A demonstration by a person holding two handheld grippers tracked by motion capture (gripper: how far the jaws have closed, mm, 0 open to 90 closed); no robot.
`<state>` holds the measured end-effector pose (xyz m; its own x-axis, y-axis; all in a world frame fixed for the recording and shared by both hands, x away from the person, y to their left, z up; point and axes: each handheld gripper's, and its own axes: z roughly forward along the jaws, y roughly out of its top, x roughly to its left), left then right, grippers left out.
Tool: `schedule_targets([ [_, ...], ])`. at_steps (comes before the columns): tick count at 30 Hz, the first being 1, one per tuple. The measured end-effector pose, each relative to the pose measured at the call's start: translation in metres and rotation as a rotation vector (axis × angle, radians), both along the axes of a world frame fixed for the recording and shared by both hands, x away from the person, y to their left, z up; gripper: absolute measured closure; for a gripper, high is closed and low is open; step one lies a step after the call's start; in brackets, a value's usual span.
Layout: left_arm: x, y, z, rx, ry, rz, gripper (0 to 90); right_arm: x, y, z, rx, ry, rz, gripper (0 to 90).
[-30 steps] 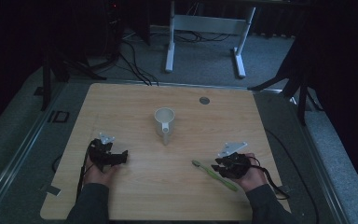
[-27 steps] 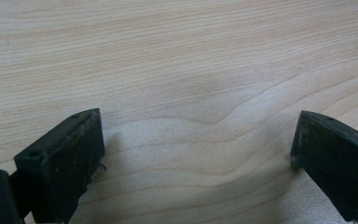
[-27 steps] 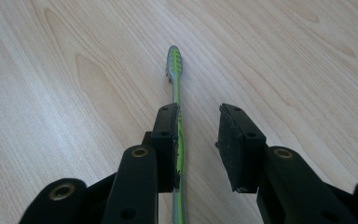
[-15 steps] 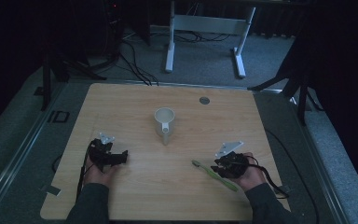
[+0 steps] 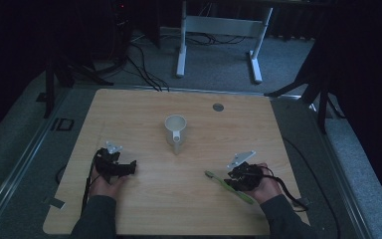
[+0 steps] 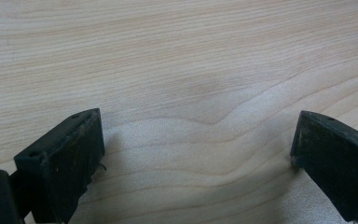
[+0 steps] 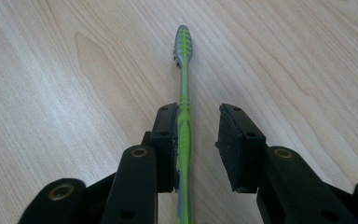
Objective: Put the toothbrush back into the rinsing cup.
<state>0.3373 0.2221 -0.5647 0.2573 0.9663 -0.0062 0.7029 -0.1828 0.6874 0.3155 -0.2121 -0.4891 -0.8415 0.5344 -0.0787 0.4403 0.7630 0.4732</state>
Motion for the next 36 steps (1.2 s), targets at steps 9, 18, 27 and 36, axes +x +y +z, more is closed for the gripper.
schedule_targets([
  [9,0.0,0.0,0.0,0.0,0.0,0.0,3.5,0.002,0.004,-0.002,-0.025,0.025,0.002,67.5],
  [18,0.0,0.0,0.0,0.001,0.0,0.0,3.5,0.004,0.008,-0.002,-0.047,0.055,0.0,67.4],
  [27,0.0,0.0,0.0,0.0,0.0,0.0,3.5,0.006,0.011,-0.003,-0.064,0.079,-0.001,67.5],
  [36,0.0,0.0,0.0,0.001,0.0,0.0,3.5,0.008,0.014,-0.004,-0.094,0.109,0.002,67.6],
])
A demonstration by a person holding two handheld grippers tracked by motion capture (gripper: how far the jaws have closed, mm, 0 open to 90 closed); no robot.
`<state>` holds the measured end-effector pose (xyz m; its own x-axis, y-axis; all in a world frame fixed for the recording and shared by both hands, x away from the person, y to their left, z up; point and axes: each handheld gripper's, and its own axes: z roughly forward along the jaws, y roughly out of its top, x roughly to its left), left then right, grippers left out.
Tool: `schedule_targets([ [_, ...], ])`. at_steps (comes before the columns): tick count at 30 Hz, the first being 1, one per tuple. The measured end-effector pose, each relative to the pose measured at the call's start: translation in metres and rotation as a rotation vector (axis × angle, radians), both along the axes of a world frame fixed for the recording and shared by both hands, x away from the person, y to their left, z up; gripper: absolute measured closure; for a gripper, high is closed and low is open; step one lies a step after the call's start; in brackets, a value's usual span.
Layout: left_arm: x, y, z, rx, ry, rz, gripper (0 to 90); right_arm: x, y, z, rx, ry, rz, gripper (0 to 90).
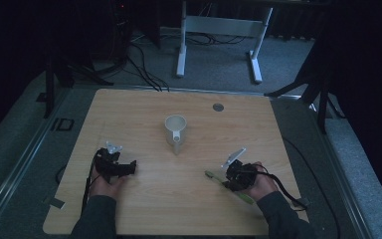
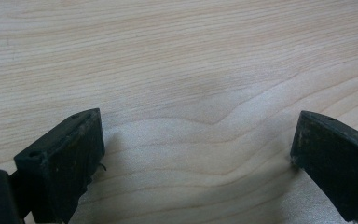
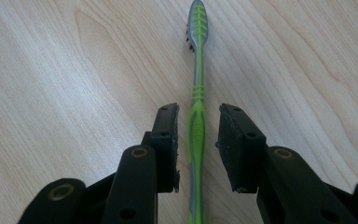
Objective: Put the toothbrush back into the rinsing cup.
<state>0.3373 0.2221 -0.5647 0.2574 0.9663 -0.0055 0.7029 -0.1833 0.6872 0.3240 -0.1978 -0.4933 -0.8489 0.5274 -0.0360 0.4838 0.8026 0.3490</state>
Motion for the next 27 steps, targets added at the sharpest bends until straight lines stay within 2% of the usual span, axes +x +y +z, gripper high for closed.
schedule_targets([
  [27,0.0,0.0,0.0,0.0,0.0,0.0,3.5,0.0069,0.0077,-0.0039,-0.058,0.071,0.001,67.5],
])
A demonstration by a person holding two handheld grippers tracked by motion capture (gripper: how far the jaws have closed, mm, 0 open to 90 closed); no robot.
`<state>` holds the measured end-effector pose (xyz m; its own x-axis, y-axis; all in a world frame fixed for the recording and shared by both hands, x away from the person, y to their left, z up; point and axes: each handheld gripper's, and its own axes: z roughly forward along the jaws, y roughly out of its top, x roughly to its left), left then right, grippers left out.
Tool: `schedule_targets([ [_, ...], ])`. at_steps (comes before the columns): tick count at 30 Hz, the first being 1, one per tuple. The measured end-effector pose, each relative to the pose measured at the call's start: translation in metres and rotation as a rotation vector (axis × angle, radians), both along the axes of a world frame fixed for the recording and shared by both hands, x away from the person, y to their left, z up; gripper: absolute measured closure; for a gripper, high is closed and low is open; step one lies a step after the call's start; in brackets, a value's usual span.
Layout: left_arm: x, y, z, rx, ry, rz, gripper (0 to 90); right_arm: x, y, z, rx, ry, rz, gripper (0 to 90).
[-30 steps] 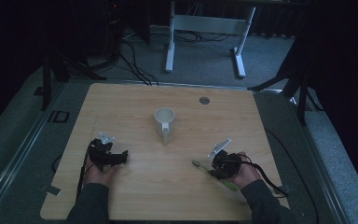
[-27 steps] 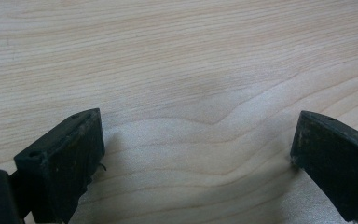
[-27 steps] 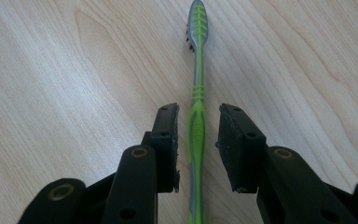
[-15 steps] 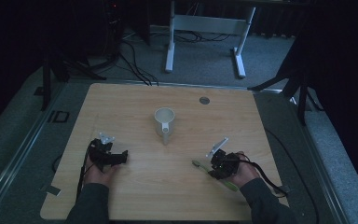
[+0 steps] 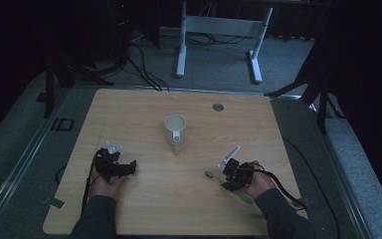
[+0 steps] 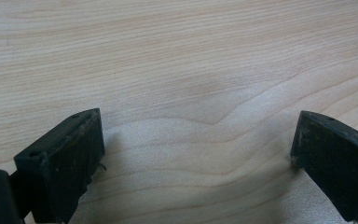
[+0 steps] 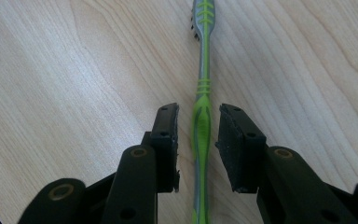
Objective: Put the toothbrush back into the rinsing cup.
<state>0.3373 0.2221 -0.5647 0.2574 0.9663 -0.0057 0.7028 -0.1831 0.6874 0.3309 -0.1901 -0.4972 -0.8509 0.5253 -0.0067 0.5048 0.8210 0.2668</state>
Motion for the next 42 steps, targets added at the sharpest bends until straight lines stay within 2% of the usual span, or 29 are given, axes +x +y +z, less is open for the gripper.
schedule_targets([
  [20,0.0,0.0,0.0,0.0,0.0,0.0,3.5,0.002,0.003,-0.006,-0.036,0.031,0.003,67.7],
  [42,0.0,0.0,0.0,0.0,0.0,0.0,3.5,0.005,0.005,-0.013,-0.101,0.048,0.004,69.6],
])
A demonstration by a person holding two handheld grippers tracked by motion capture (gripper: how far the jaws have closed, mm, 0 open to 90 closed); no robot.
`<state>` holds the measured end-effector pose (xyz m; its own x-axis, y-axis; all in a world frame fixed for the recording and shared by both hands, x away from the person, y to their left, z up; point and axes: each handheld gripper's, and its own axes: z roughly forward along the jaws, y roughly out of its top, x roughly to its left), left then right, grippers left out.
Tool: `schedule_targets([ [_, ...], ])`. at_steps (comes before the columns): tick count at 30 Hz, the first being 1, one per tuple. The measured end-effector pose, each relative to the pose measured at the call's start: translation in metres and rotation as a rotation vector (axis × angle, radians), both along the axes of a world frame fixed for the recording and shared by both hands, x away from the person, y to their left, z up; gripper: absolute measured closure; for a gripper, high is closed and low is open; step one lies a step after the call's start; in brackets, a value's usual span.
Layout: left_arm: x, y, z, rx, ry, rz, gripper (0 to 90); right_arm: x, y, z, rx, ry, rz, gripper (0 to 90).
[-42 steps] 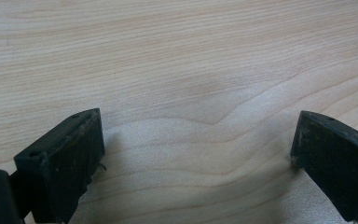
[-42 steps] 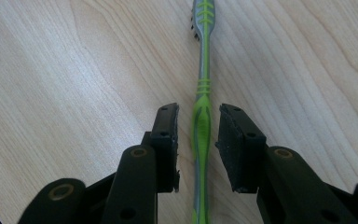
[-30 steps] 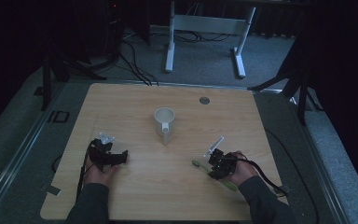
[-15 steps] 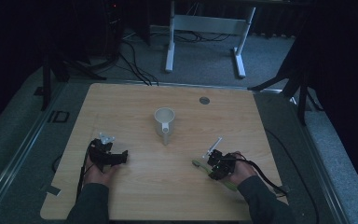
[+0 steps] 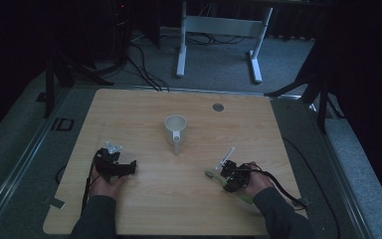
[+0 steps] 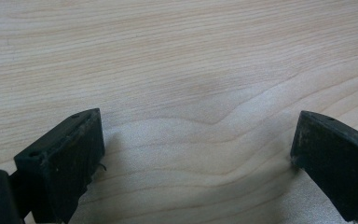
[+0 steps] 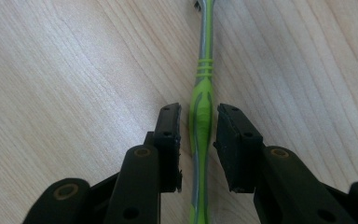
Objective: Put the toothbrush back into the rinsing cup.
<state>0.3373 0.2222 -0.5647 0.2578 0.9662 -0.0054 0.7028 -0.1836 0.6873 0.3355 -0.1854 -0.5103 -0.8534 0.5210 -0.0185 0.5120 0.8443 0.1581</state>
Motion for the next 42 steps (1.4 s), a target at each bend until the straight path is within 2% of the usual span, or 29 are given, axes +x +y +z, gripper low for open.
schedule_targets([
  [22,0.0,-0.0001,0.0,-0.001,0.0,0.0,3.5,0.0019,0.0014,-0.0064,-0.03,0.014,-0.002,71.1],
  [34,0.0,-0.0001,-0.0001,-0.001,-0.001,0.001,3.5,0.0008,0.0034,-0.0063,-0.04,0.012,0.006,77.1],
  [42,0.0,-0.0001,0.0,-0.001,0.0,0.0,3.5,0.0009,0.0063,-0.0063,-0.057,0.016,0.02,77.9],
])
